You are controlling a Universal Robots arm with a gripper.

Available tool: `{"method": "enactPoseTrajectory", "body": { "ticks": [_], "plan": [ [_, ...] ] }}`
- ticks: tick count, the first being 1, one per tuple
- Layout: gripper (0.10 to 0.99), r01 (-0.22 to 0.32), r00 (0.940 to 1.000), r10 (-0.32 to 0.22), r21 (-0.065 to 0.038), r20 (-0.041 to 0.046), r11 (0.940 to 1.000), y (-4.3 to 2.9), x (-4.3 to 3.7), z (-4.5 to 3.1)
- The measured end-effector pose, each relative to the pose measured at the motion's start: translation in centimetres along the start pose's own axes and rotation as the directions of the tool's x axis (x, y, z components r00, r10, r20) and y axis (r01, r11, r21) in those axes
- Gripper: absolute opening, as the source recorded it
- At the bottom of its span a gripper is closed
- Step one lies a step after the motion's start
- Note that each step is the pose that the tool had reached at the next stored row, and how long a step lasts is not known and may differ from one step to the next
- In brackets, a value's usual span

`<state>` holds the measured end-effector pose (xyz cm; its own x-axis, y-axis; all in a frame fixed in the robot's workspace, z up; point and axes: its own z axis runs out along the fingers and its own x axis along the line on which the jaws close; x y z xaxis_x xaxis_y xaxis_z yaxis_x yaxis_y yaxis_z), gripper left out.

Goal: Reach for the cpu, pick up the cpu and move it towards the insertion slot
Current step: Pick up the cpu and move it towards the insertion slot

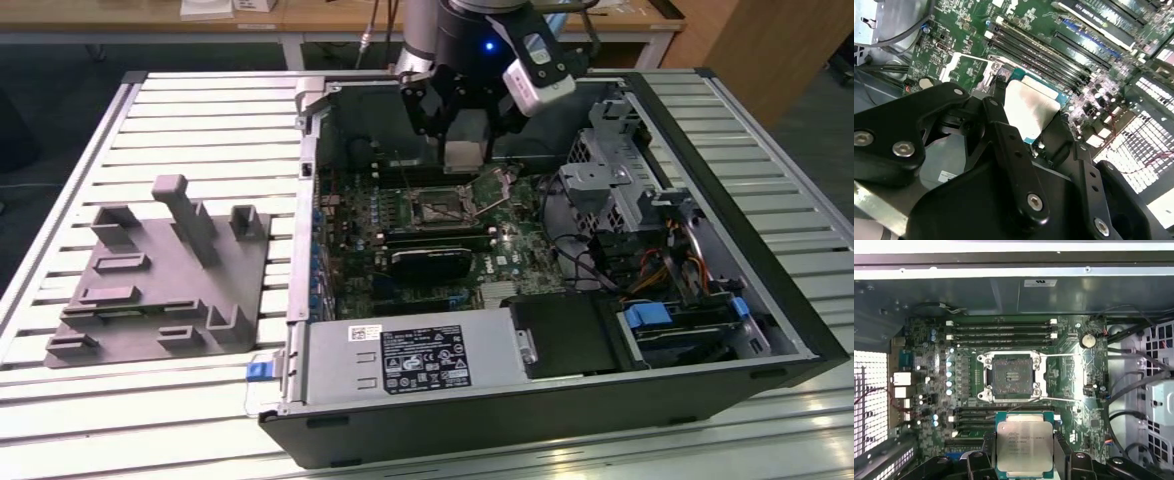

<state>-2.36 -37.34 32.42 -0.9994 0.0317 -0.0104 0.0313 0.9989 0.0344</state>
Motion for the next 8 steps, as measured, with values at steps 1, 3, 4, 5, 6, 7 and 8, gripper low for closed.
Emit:
{"method": "enactPoseTrajectory", "body": {
  "ticks": [1,3,4,5,6,7,8],
  "plan": [
    [0.541,0.0,1.0,0.0,0.0,0.0,1.0,0.11,-0.01,0.18],
    [0.541,0.0,1.0,0.0,0.0,0.0001,1.0,0.32,-0.01,0.53],
    [0.541,0.0,1.0,0.0,0.0,0.0,1.0,0.43,-0.01,0.69],
    [0.541,0.0,1.0,0.0,0.0,0.0,1.0,0.57,-0.01,0.85],
    [0.541,0.0,1.0,0.0,0.0,0.0,1.0,0.73,-0.01,1.0],
    [0.541,0.0,1.0,0.0,0.0,0.0,1.0,0.89,-0.01,1.14],
    [0.541,0.0,1.0,0.0,0.0,0.0001,1.0,1.05,0.0,1.27]
  ]
}}
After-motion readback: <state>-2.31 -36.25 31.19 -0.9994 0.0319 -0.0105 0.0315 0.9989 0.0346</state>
